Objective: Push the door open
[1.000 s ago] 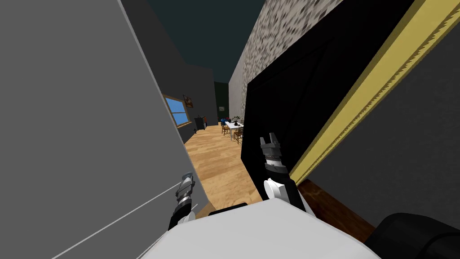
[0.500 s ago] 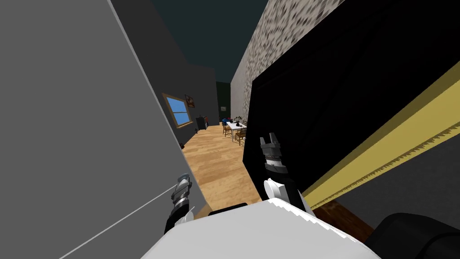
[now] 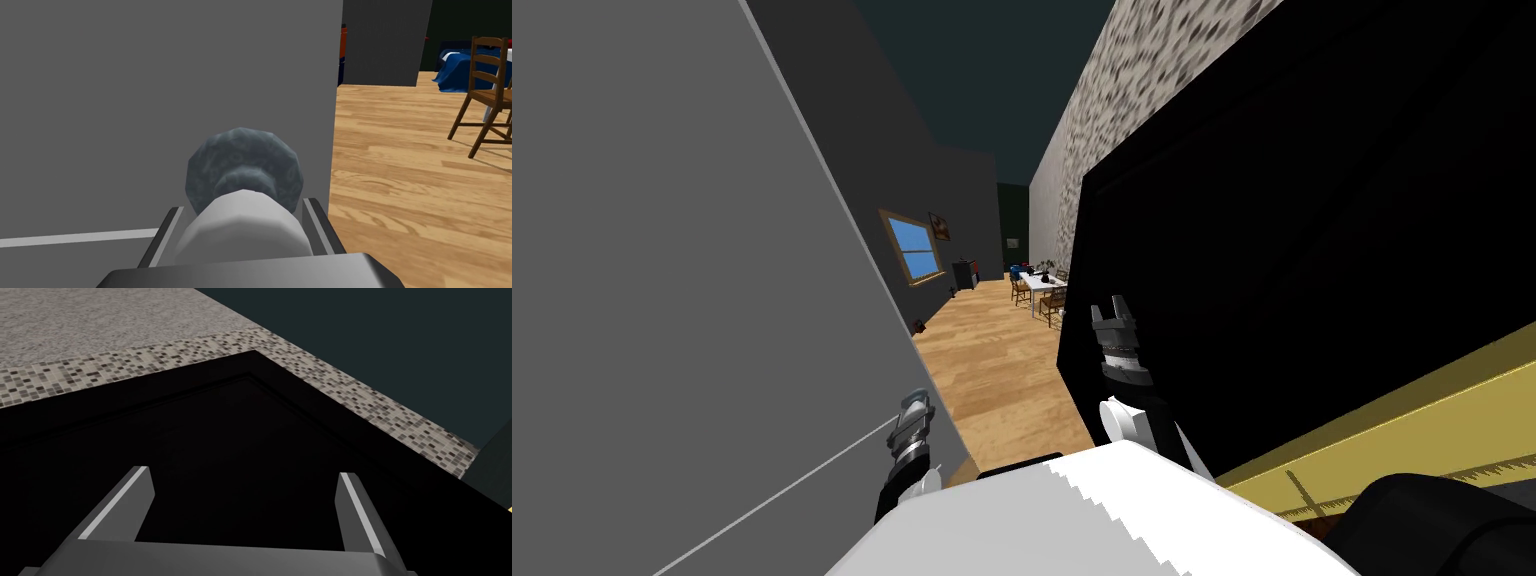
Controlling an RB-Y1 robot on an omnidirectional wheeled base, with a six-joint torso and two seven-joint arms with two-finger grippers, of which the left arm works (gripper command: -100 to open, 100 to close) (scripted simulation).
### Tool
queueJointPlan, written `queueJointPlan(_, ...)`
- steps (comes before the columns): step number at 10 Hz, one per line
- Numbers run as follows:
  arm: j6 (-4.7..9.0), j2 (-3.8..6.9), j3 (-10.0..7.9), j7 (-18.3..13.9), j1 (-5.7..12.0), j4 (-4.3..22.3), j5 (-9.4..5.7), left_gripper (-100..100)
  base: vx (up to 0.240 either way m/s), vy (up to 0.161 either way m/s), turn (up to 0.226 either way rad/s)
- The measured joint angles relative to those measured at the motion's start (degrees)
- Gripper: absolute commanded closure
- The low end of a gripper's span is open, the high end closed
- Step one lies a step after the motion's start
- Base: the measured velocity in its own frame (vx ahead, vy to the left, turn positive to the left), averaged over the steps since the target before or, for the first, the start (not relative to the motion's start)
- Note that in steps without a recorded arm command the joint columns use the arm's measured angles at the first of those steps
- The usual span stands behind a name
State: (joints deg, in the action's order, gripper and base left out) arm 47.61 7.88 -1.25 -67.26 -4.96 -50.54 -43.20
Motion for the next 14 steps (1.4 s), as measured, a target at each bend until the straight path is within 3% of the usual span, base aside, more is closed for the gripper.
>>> queueJointPlan(2, 0.41, -0.54, -1.22, 0.7, -0.51, 0.2, -1.03, 100, 0.174, 0.076, -0.09)
queueJointPlan(3, -0.03, -0.92, -2.04, 1.7, -1.77, -1.8, -1.69, 100, 0.189, 0.087, -0.069)
queueJointPlan(5, 1.6, -0.99, -3.54, 1.9, -1.2, -0.3, -2.75, 100, 0.194, 0.08, -0.091)
queueJointPlan(6, 1.24, -1.48, -4.78, 3.1, -2.49, -2.7, -3.69, 100, 0.168, 0.059, -0.087)
queueJointPlan(8, 2.39, -1.57, -6.97, 3.8, -2.1, -1.6, -5.3, 100, 0.195, 0.113, -0.114)
queueJointPlan(9, 1.62, -2.53, -8.22, 5.6, -4.24, -5.0, -6.35, 100, 0.124, 0.099, -0.035)
queueJointPlan(12, 3.95, -2.02, -9.42, 4.7, -3.24, -2.3, -7.11, 100, 0.097, 0.069, -0.075)
queueJointPlan(14, 3.88, -3.11, -11.04, 6.3, -4.84, -4.3, -8.48, 100, 0.111, 0.066, -0.052)
